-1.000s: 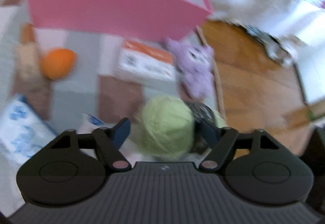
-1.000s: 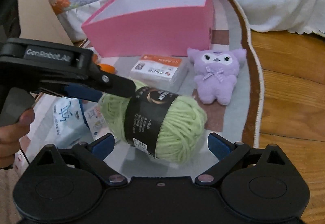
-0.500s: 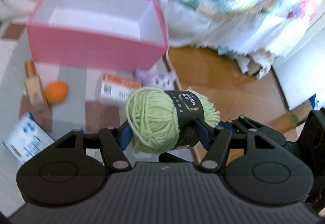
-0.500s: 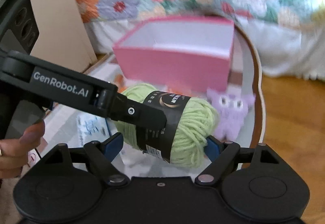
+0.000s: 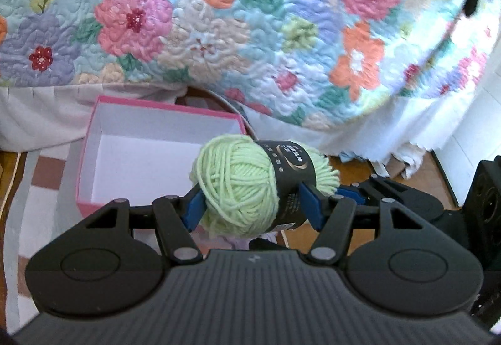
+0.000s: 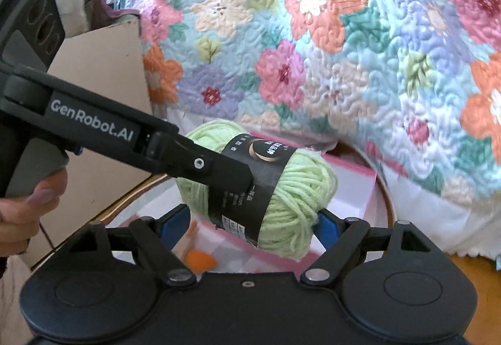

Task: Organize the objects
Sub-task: 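Lift the yarn ball with the left gripper and carry it into the pink box, then open the left gripper to drop the yarn ball inside the box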

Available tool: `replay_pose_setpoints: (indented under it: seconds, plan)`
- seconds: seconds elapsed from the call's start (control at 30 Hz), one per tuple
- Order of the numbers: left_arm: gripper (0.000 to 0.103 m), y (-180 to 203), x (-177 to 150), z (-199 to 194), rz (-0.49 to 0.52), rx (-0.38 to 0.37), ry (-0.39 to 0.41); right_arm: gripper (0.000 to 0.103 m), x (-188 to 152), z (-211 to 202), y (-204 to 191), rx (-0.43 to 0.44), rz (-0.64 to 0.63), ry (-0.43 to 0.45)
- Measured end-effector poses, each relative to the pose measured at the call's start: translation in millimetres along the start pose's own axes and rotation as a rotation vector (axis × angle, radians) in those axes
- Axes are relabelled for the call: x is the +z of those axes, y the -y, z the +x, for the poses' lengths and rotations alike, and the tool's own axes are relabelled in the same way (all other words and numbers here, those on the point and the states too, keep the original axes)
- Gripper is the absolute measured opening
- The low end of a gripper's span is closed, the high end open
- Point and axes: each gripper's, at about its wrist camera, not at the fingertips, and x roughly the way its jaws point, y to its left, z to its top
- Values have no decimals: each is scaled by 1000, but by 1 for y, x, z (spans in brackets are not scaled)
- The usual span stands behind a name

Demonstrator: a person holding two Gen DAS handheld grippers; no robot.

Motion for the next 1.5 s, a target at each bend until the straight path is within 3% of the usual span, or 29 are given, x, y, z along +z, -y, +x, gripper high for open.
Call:
replay_pose_setpoints:
  seconds: [0.3, 0.57, 0.77, 1.2, 1.3, 1.5]
  plan:
    - [61, -47, 19, 88, -73, 51, -71, 77, 25, 90, 69, 24, 173, -115]
    - [62, -95, -11, 152, -210, 33, -161, 73, -13, 148, 92, 6, 310, -228]
    - [60, -118, -16, 183, -301, 13, -219, 71, -22, 182, 97, -21, 288, -310]
    - [39, -119, -19, 224, -270, 29, -306, 69, -23, 210, 112, -111, 198, -447]
    - [39, -117, -20, 230, -284, 17, -321, 68, -22, 207, 107, -109, 183, -457]
    - [39, -100, -21, 229, -193, 70, -312, 68, -21, 196, 105, -131, 173, -441]
